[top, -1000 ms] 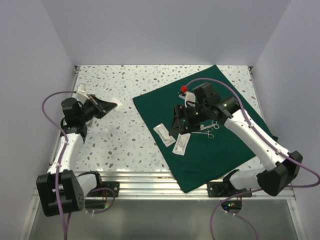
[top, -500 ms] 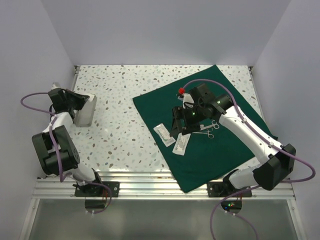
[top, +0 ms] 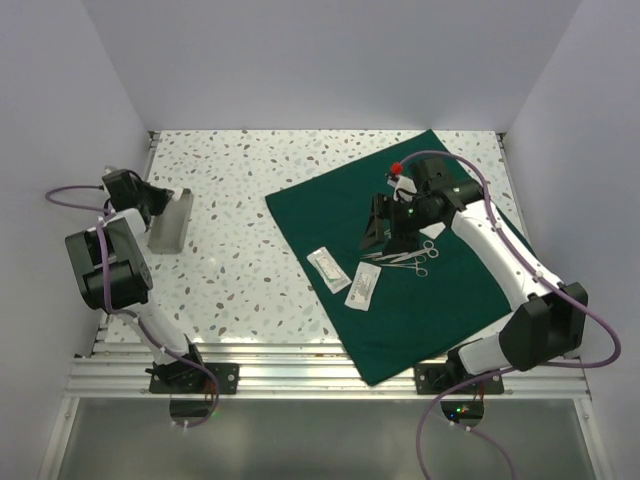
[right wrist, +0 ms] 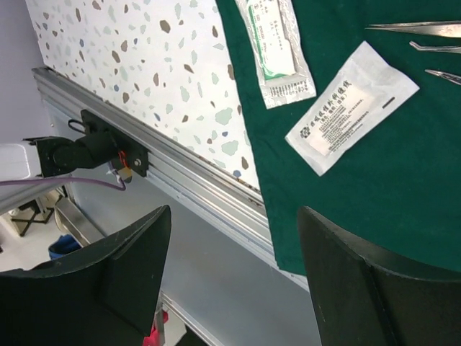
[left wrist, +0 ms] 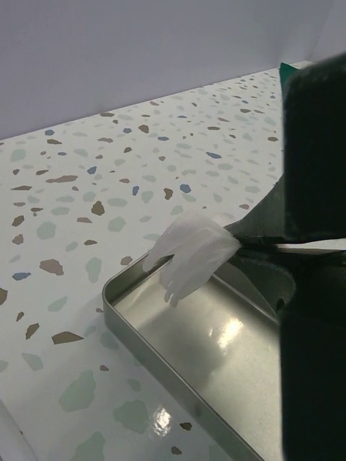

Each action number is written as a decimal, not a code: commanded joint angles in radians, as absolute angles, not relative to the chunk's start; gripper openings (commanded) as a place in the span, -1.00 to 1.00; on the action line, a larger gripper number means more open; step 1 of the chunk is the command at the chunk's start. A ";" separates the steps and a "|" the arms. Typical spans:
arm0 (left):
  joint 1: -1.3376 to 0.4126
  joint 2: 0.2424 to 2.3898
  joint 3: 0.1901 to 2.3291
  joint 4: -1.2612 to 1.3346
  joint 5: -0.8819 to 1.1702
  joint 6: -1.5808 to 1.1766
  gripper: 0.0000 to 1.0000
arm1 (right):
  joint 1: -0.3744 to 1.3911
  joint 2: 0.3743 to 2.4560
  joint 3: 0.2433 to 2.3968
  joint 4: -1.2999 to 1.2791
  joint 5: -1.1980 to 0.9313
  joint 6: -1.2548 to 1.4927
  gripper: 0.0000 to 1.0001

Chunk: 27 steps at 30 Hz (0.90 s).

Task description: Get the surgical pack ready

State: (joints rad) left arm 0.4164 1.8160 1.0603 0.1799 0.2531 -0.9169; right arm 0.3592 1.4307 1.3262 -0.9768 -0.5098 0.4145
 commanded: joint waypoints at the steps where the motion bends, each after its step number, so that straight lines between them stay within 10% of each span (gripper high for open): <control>1: 0.408 1.851 1.101 0.224 0.216 -0.937 -1.00 | 0.361 1.456 1.338 -0.948 -0.558 0.416 0.47; 27: 0.374 2.020 1.236 0.127 0.152 -0.925 -0.95 | 0.314 1.485 1.335 -0.954 -0.563 0.397 0.47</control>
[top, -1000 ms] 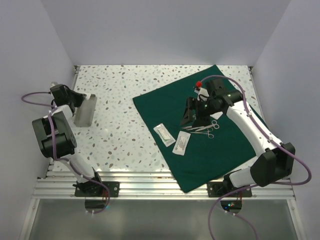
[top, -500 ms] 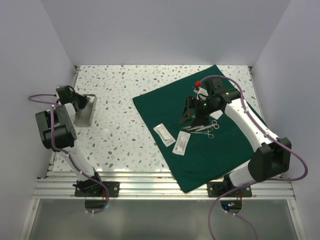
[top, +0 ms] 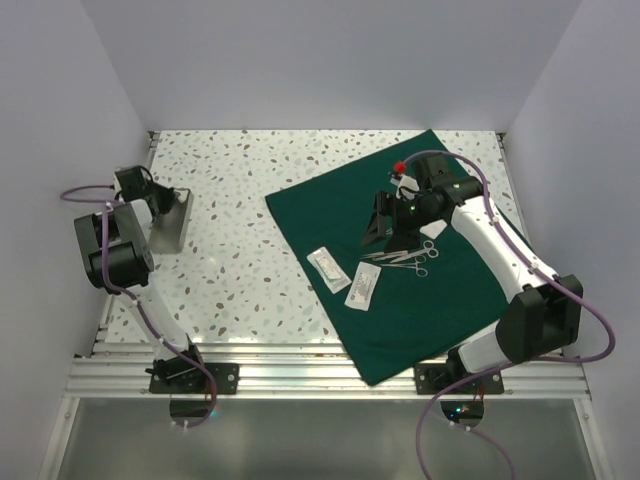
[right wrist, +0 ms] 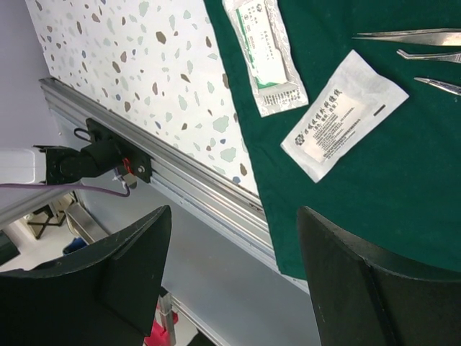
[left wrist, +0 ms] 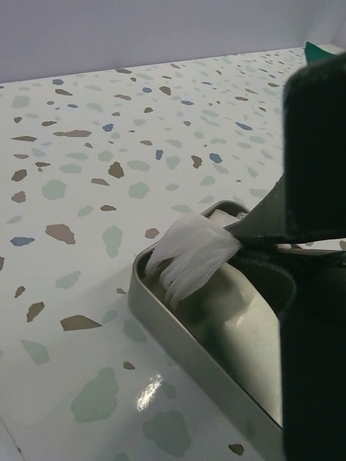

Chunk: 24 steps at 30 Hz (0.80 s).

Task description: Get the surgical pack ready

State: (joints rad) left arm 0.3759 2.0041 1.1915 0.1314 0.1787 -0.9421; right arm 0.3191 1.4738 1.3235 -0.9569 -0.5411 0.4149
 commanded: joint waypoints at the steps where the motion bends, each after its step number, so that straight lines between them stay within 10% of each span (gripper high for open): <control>1: 0.374 2.020 1.239 0.127 0.152 -0.925 -0.89 | 0.313 1.485 1.335 -0.954 -0.563 0.397 0.47; 24: 0.373 1.910 1.342 -0.342 0.063 -0.894 0.58 | 0.314 1.479 1.364 -0.950 -0.578 0.425 0.47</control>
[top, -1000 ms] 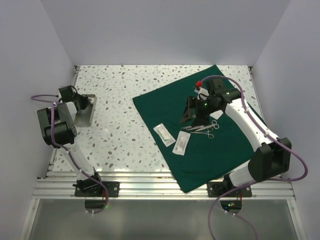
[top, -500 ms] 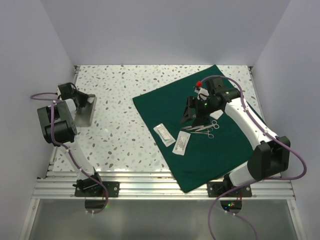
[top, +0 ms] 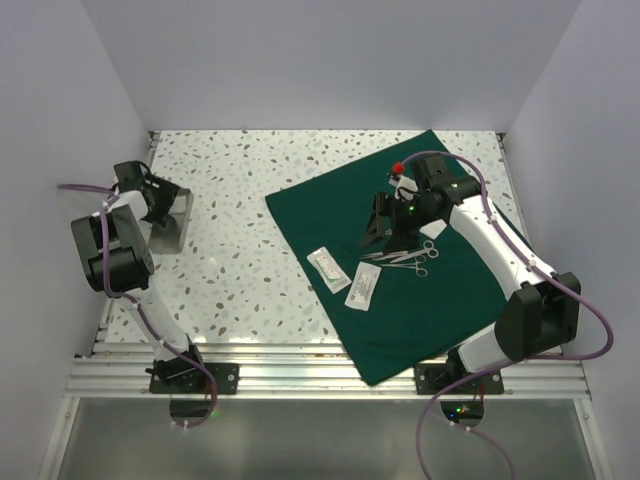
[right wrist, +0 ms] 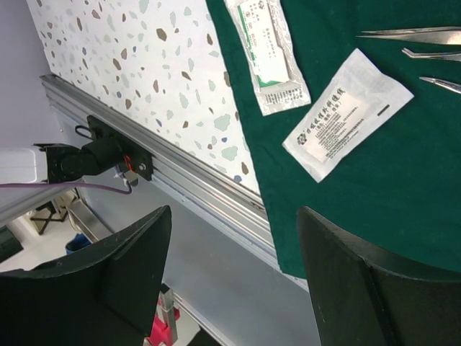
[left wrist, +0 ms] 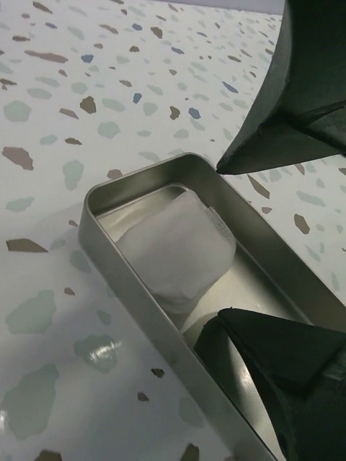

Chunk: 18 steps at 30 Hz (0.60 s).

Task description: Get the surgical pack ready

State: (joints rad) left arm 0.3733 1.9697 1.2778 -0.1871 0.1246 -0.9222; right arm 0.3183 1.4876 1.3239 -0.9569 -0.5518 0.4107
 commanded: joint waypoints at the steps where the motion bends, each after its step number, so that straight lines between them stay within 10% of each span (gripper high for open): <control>1: 0.371 1.895 1.348 -0.401 0.034 -0.885 0.60 | 0.314 1.480 1.368 -0.951 -0.577 0.434 0.47; 18: -0.043 1.125 0.878 -0.615 -0.006 -0.701 0.55 | 0.261 1.548 1.411 -0.921 -0.500 0.531 0.41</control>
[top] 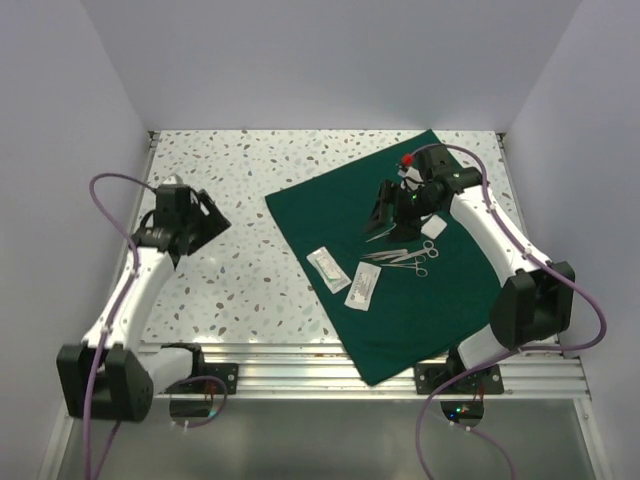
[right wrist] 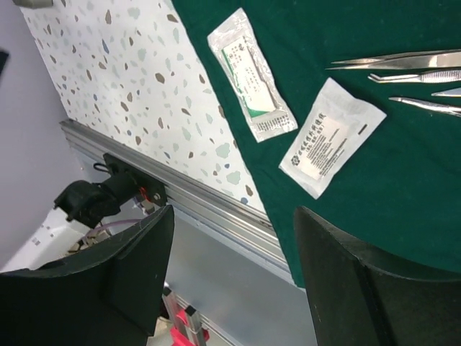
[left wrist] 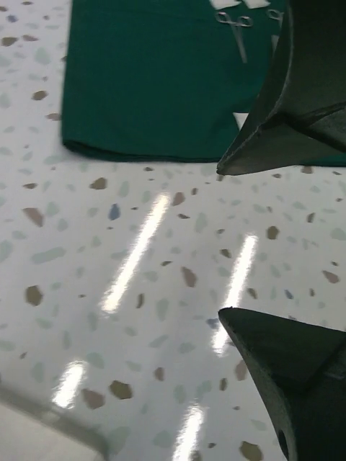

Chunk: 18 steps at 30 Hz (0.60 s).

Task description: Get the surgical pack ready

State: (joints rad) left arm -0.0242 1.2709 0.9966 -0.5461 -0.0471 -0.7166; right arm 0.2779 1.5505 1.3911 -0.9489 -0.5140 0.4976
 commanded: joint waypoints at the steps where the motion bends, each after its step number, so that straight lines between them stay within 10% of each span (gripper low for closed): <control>1: -0.054 1.006 0.843 -0.630 0.015 -0.710 0.55 | 0.252 1.545 1.401 -0.910 -0.499 0.534 0.41; 9: -0.080 0.631 0.710 -0.785 0.201 -0.704 0.57 | 0.101 1.500 1.160 -0.761 -0.465 0.561 0.41; 18: -0.090 0.788 0.765 -0.736 0.342 -0.479 0.60 | -0.126 1.486 1.066 -0.686 -0.388 0.431 0.43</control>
State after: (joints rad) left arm -0.0769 0.7399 0.7254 -0.7490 0.2661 -0.6041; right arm -0.0891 1.5330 1.0760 -0.7689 -0.4274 0.4843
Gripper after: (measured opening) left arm 0.796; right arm 0.710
